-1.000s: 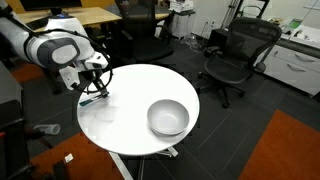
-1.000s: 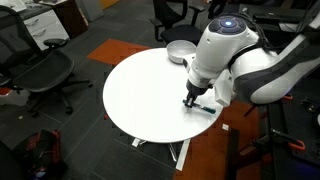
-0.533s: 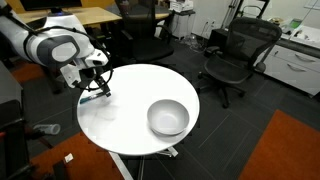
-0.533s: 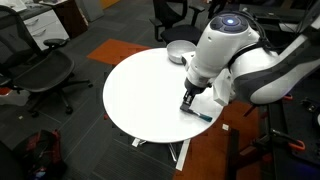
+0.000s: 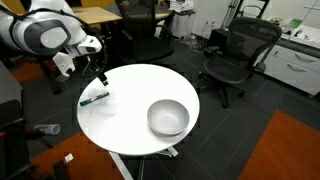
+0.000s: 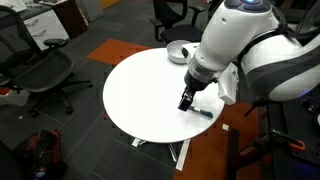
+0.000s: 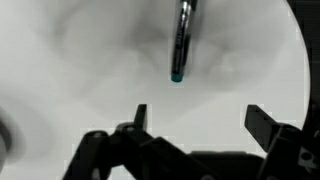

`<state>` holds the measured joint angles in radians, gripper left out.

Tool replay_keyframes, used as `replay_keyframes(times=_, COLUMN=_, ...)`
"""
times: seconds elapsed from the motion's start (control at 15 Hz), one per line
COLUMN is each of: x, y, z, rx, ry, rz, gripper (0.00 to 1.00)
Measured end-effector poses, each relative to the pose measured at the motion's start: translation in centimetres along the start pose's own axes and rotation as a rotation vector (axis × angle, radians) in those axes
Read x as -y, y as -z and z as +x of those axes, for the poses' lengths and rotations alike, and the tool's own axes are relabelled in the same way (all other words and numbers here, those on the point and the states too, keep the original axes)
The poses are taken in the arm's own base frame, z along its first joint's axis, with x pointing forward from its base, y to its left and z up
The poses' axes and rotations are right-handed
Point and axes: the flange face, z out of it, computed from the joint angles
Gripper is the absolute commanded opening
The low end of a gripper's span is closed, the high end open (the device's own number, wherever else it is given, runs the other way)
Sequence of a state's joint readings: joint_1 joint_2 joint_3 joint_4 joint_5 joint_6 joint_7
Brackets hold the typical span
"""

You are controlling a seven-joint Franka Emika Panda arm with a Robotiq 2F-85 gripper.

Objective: Put the marker in the bowl on the table

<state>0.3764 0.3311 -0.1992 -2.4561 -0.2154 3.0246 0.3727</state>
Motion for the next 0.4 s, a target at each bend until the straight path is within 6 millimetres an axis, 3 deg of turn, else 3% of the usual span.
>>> replay_keyframes(times=0.4, x=0.87, y=1.31, z=-0.85, rx=0.015, ry=0.012, rz=0.013, gripper=1.0)
